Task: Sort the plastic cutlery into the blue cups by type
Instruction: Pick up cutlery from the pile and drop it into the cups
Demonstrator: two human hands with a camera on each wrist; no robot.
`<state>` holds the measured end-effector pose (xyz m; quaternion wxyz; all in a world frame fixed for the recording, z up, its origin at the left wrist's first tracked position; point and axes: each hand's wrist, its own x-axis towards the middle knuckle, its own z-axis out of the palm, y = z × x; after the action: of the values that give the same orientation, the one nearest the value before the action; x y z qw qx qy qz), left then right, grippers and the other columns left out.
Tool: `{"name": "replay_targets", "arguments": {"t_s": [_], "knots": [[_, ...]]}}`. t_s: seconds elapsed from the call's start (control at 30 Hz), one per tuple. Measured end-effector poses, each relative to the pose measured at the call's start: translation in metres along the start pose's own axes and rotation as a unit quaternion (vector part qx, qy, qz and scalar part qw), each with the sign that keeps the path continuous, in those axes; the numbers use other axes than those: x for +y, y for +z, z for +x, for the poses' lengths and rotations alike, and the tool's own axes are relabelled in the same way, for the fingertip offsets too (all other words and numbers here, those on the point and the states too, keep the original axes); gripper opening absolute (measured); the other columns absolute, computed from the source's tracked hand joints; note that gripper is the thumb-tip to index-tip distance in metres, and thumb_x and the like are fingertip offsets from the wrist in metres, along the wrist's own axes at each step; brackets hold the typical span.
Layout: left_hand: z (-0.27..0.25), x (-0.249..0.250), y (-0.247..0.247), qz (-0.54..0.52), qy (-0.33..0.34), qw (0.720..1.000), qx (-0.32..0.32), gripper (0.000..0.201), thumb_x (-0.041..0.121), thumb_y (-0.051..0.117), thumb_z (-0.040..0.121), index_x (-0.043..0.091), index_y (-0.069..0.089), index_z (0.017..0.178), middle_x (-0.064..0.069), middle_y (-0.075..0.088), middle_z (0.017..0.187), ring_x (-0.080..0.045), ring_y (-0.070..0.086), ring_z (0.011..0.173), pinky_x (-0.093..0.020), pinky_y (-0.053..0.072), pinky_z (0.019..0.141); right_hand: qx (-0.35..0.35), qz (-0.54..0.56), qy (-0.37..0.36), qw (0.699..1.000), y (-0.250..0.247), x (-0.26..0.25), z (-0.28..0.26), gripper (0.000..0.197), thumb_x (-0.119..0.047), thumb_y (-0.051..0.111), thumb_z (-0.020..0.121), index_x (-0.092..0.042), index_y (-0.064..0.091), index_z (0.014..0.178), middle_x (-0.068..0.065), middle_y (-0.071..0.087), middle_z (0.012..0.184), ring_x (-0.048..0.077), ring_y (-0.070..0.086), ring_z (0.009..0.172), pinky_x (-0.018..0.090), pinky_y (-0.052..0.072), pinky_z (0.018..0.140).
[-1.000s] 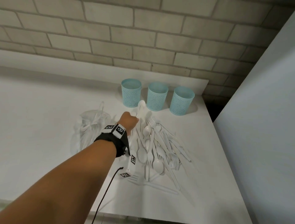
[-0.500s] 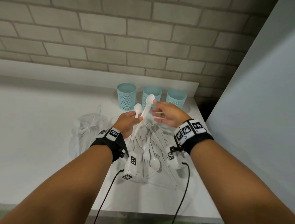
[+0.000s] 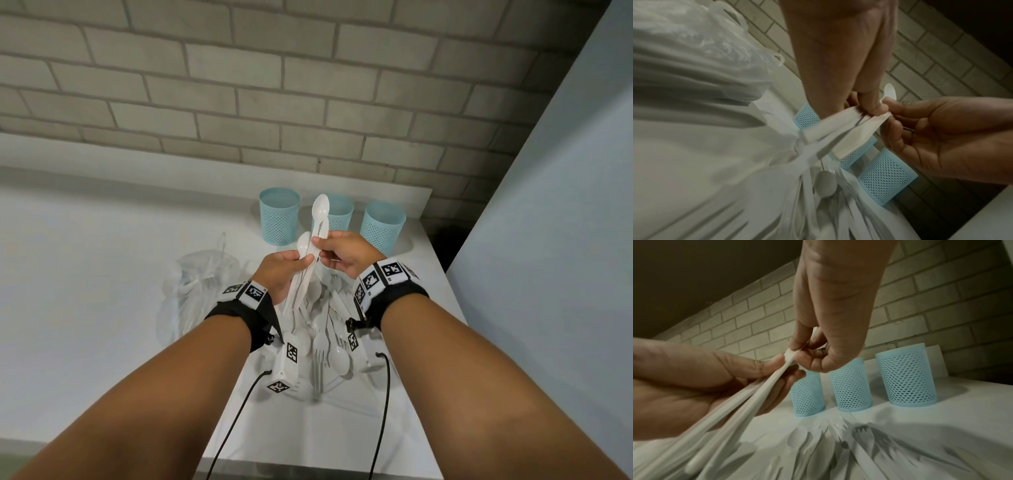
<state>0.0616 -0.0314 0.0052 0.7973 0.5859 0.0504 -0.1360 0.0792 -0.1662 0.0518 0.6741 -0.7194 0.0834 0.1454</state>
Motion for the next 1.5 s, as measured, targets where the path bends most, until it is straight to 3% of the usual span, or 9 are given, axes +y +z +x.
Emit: {"name": "replay_targets", "arguments": {"t_s": [0.3, 0.43, 0.63, 0.8, 0.93, 1.07, 1.2, 1.33, 1.5], "knots": [[0.011, 0.006, -0.009, -0.039, 0.028, 0.998, 0.040, 0.031, 0.000, 0.057, 0.089, -0.003, 0.057, 0.120, -0.013, 0.065, 0.109, -0.013, 0.064, 0.084, -0.021, 0.054, 0.080, 0.067, -0.015, -0.066, 0.996, 0.004, -0.011, 0.023, 0.013, -0.012, 0.063, 0.089, -0.015, 0.059, 0.077, 0.002, 0.054, 0.066, 0.007, 0.048, 0.055, 0.013, 0.045, 0.048], [0.018, 0.013, -0.019, -0.024, 0.056, 0.990, 0.124, 0.007, 0.006, 0.061, 0.088, 0.007, 0.068, 0.089, -0.008, 0.063, 0.088, -0.013, 0.054, 0.077, -0.026, 0.041, 0.087, 0.194, 0.033, -0.138, 0.971, 0.000, -0.042, 0.049, 0.025, -0.013, 0.055, 0.093, -0.016, 0.053, 0.069, 0.004, 0.052, 0.063, 0.011, 0.047, 0.050, 0.016, 0.044, 0.044], [0.031, 0.026, -0.031, -0.079, 0.092, 0.978, 0.173, 0.006, 0.006, 0.061, 0.089, 0.008, 0.066, 0.086, -0.004, 0.063, 0.085, -0.013, 0.056, 0.079, -0.028, 0.043, 0.091, 0.313, 0.054, -0.237, 0.918, 0.005, -0.086, 0.092, 0.022, -0.016, 0.049, 0.097, -0.012, 0.053, 0.075, 0.007, 0.058, 0.079, 0.021, 0.059, 0.065, 0.037, 0.057, 0.074], [0.041, 0.036, -0.034, -0.124, 0.115, 0.971, 0.167, 0.017, 0.000, 0.048, 0.095, 0.008, 0.062, 0.091, -0.003, 0.062, 0.088, -0.010, 0.057, 0.081, -0.027, 0.041, 0.097, 0.236, -0.031, -0.234, 0.943, 0.026, -0.082, 0.120, 0.022, -0.014, 0.050, 0.095, 0.005, 0.062, 0.097, 0.014, 0.061, 0.085, 0.026, 0.063, 0.077, 0.041, 0.056, 0.083], [0.046, 0.039, -0.034, -0.140, 0.127, 0.968, 0.163, 0.021, -0.003, 0.044, 0.096, 0.008, 0.061, 0.088, -0.004, 0.062, 0.086, -0.011, 0.057, 0.081, -0.023, 0.045, 0.093, 0.181, -0.111, -0.196, 0.957, 0.038, -0.066, 0.131, 0.021, -0.013, 0.049, 0.095, -0.002, 0.062, 0.084, 0.015, 0.065, 0.089, 0.031, 0.068, 0.086, 0.042, 0.053, 0.090], [0.046, 0.041, -0.034, -0.138, 0.135, 0.967, 0.163, 0.018, -0.003, 0.043, 0.096, 0.003, 0.060, 0.098, -0.004, 0.062, 0.086, -0.010, 0.057, 0.081, -0.022, 0.045, 0.092, 0.144, -0.066, -0.189, 0.969, 0.039, -0.057, 0.128, 0.022, -0.008, 0.048, 0.094, -0.001, 0.062, 0.110, 0.006, 0.059, 0.094, 0.022, 0.064, 0.080, 0.038, 0.055, 0.087], [0.041, 0.042, -0.030, -0.146, 0.141, 0.965, 0.166, 0.021, -0.003, 0.043, 0.096, -0.003, 0.056, 0.113, -0.004, 0.061, 0.088, -0.010, 0.057, 0.082, -0.027, 0.042, 0.101, 0.173, -0.066, -0.212, 0.960, 0.029, -0.054, 0.115, 0.013, -0.015, 0.059, 0.087, -0.013, 0.063, 0.076, 0.002, 0.058, 0.063, 0.017, 0.058, 0.057, 0.031, 0.053, 0.064], [0.035, 0.044, -0.022, -0.152, 0.136, 0.966, 0.156, 0.029, -0.005, 0.043, 0.095, -0.009, 0.052, 0.122, -0.004, 0.061, 0.087, -0.010, 0.057, 0.081, -0.021, 0.046, 0.088, -0.075, -0.160, -0.044, 0.983, 0.012, -0.043, 0.086, 0.017, -0.028, 0.066, 0.086, -0.015, 0.062, 0.076, 0.001, 0.062, 0.067, 0.009, 0.052, 0.053, 0.016, 0.041, 0.044], [0.030, 0.043, -0.006, -0.142, 0.134, 0.969, 0.150, 0.029, -0.005, 0.044, 0.095, -0.008, 0.053, 0.122, -0.004, 0.061, 0.088, -0.010, 0.057, 0.082, -0.021, 0.046, 0.089, -0.299, -0.319, 0.156, 0.886, 0.005, -0.014, 0.056, 0.035, -0.037, 0.070, 0.077, -0.018, 0.060, 0.105, -0.001, 0.061, 0.091, 0.011, 0.058, 0.082, 0.023, 0.050, 0.068]]}}
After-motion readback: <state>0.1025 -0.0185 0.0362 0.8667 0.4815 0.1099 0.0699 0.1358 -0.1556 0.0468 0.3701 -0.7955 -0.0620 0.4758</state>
